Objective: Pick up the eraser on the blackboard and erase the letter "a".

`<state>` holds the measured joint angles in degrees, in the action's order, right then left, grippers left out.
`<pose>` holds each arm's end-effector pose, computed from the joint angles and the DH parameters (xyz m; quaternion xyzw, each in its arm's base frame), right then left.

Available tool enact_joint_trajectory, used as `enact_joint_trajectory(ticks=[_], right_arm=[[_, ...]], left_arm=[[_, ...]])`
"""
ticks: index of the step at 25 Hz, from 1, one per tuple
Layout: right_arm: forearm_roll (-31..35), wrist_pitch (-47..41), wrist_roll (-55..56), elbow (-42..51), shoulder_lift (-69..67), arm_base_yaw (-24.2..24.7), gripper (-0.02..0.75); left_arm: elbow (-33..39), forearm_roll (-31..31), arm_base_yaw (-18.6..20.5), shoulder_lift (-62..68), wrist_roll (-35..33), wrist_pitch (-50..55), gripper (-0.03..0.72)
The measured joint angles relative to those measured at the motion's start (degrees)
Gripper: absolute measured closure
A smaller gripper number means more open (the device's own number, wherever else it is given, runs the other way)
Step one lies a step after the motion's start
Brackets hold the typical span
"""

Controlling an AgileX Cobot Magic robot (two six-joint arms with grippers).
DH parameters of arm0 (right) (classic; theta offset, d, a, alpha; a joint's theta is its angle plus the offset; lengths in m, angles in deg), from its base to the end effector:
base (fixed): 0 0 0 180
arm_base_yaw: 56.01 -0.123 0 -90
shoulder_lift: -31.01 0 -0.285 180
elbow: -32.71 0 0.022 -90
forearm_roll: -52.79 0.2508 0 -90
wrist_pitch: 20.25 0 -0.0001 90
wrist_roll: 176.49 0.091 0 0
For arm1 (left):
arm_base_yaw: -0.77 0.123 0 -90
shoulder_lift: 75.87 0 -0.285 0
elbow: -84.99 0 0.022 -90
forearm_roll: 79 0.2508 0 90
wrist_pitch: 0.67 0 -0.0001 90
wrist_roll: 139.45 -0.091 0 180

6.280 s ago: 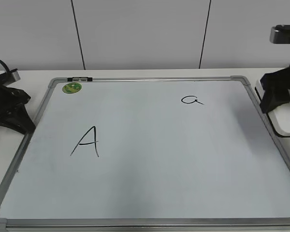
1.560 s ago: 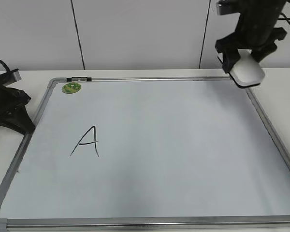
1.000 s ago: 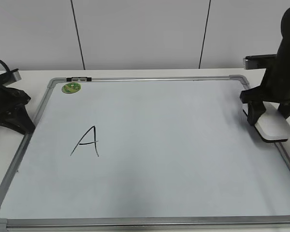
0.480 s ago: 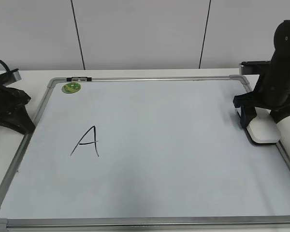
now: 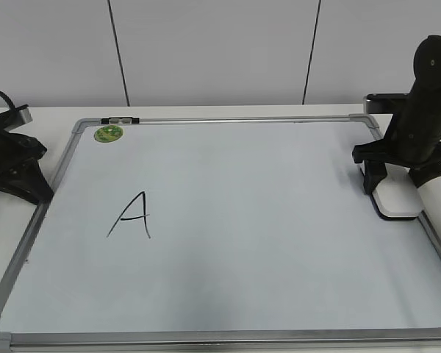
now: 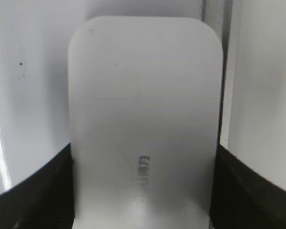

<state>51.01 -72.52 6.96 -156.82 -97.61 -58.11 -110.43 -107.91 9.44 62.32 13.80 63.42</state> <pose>0.4211 0.0132 0.1530 0.0032 0.9971 -0.0093 0.0759 0.4308 0.0256 0.1140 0.0311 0.9738 -0.2249 0.0110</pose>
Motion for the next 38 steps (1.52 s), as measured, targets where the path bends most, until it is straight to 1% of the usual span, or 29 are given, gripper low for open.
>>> enact_joint_trajectory(ticks=[3,6,8,11,15,17,21,24,26,30,35,38], right_arm=[[0.0,0.1,0.0,0.0,0.0,0.0,0.195],[-0.3,0.3,0.1,0.0,0.0,0.0,0.139],[-0.6,0.2,0.1,0.0,0.0,0.0,0.122],[-1.4,-2.3,0.1,-0.9,0.0,0.0,0.117],[-1.7,-7.5,0.1,-4.8,0.0,0.0,0.117],[-2.1,-9.4,0.1,-6.7,0.0,0.0,0.118],[-2.6,-11.0,0.1,-8.9,0.0,0.0,0.122],[-2.6,-12.8,-0.8,-9.1,0.0,0.0,0.127],[-2.5,-14.1,-1.6,-9.2,0.0,0.0,0.130],[-1.7,-15.3,-2.5,-9.2,1.2,0.0,0.141],[-1.6,-17.2,-3.5,-9.2,5.2,0.0,0.142],[-1.4,-17.4,-3.5,-9.2,7.2,0.0,0.142]], left_arm=[[0.0,0.0,0.0,0.0,0.0,0.0,0.578],[0.0,0.0,0.0,0.0,0.0,0.0,0.576],[0.0,0.0,0.0,0.0,0.0,0.0,0.574],[0.0,0.0,0.0,0.0,0.0,0.0,0.569],[0.0,0.0,0.0,0.0,0.0,0.0,0.547],[-0.1,0.3,0.0,0.0,0.0,0.0,0.508],[-1.3,1.5,0.0,0.1,0.0,0.3,0.385],[-3.9,2.2,0.0,0.3,0.0,2.4,0.340],[-6.5,2.3,0.0,0.3,0.5,3.8,0.333],[-11.3,2.5,0.0,0.2,3.8,4.4,0.327],[-11.9,2.9,0.0,-3.6,5.5,4.9,0.326],[-12.0,4.5,-0.2,-7.2,7.6,5.0,0.327]])
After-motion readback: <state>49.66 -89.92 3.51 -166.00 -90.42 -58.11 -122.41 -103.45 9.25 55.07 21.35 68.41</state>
